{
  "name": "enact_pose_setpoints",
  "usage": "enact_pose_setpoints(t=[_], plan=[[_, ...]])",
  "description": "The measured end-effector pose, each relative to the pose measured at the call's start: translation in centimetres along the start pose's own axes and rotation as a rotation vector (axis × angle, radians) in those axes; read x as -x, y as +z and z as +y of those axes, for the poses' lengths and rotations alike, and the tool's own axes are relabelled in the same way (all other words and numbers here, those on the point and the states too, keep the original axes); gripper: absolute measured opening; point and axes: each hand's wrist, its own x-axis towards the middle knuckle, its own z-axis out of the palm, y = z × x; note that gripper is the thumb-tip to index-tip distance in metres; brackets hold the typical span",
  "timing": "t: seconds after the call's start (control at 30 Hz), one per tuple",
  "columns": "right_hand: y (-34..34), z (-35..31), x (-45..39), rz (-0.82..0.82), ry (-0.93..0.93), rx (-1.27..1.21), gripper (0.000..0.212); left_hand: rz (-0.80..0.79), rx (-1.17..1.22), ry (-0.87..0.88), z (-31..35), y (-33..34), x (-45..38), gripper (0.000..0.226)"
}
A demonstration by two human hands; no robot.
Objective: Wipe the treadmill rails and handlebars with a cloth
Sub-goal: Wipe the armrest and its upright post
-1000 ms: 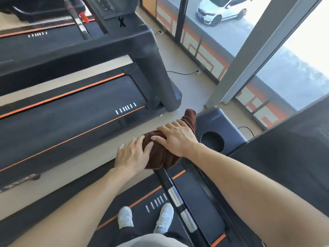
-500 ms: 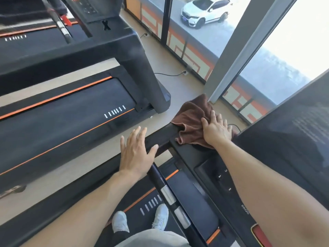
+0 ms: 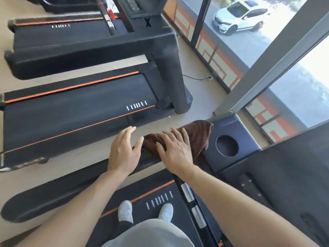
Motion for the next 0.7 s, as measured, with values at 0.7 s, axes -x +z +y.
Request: enact_pose_setpoints(t=[0.7], plan=[[-1.7, 5.3, 4.2, 0.156, 0.242, -0.019, 0.045, -0.123, -0.092, 0.131, -1.6, 0.6, 1.3, 0.037]])
